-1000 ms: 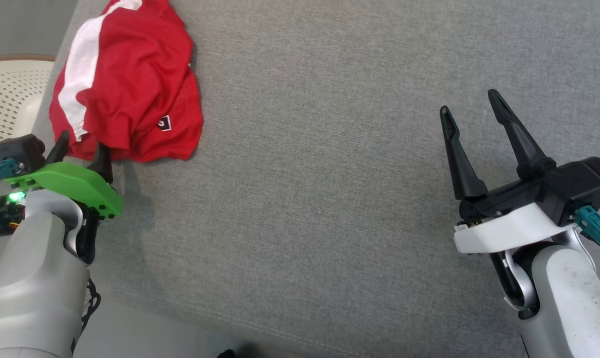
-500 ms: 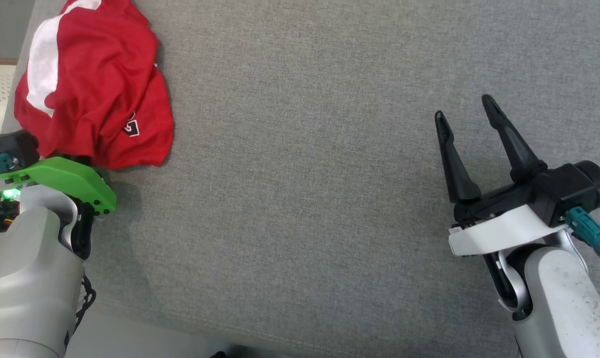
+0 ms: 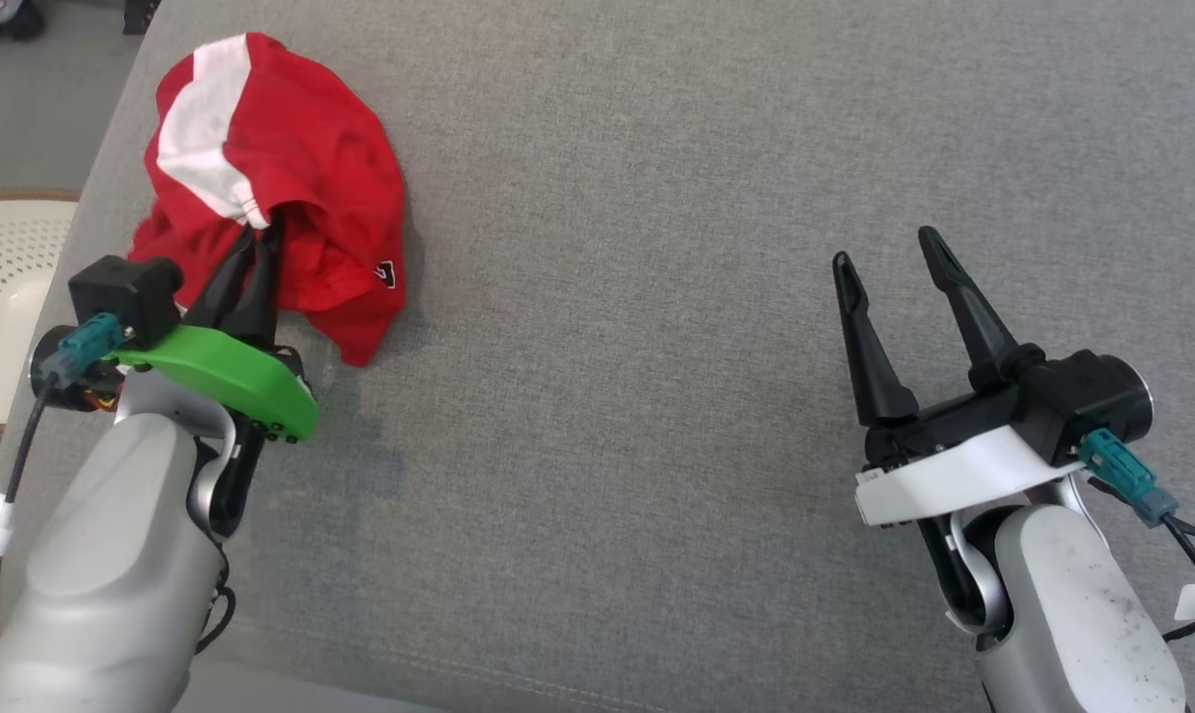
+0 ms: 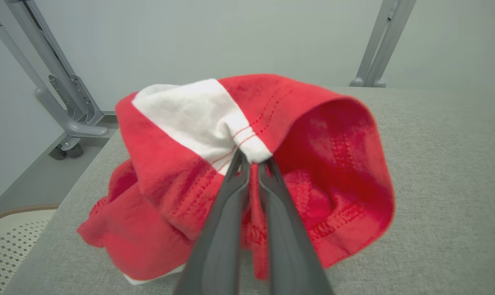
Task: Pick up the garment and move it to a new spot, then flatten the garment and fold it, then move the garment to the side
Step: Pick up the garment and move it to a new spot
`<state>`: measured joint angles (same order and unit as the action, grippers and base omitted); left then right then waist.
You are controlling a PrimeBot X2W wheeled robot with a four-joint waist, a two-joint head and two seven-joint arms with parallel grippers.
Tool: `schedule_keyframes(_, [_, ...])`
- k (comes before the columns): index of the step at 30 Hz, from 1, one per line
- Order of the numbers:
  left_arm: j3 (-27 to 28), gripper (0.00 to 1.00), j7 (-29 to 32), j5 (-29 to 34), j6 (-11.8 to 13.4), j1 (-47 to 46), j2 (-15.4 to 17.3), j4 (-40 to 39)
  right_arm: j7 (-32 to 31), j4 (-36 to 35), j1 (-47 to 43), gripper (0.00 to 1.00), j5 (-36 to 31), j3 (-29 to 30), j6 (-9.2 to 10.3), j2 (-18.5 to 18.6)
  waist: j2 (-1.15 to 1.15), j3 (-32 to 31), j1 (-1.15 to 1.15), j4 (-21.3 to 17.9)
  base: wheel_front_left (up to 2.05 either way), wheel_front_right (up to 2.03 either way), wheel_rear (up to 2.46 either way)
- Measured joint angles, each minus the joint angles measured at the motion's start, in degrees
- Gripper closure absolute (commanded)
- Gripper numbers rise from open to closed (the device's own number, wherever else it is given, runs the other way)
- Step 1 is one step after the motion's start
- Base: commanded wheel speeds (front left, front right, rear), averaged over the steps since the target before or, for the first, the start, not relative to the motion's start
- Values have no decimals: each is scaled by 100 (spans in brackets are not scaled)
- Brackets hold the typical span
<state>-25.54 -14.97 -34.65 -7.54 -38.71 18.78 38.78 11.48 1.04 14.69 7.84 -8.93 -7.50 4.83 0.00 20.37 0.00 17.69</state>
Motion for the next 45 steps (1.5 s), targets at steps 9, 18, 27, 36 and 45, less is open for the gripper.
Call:
schedule_keyframes(9, [-673, 100, 33, 143, 0, 226, -349, -880, 225, 323, 54, 0, 114, -112, 0, -113, 0, -269, 0, -416, 0, 0, 0])
schedule_keyframes(18, [-1143, 100, 126, 132, 9, -80, -1005, -1073, 325, 444, 212, 0, 189, -120, 0, -180, 0, -320, 0, -1123, 0, 0, 0])
schedule_keyframes(27, [-1149, 100, 22, 175, 522, -457, -1529, -787, 350, 469, 291, 0, 287, -140, 0, -189, 0, -245, 0, -1820, 0, 0, 0])
schedule_keyframes(36, [-1597, 100, 1, 265, 917, -295, -1594, -571, 353, 332, 325, 0, 368, -99, 0, -193, 0, -132, 0, -2361, 0, 0, 0])
schedule_keyframes(45, [-2330, 0, -5, 69, 1266, 182, -1601, -671, 353, 383, 286, 0, 410, -132, 0, -193, 0, -243, 0, -2398, 0, 0, 0])
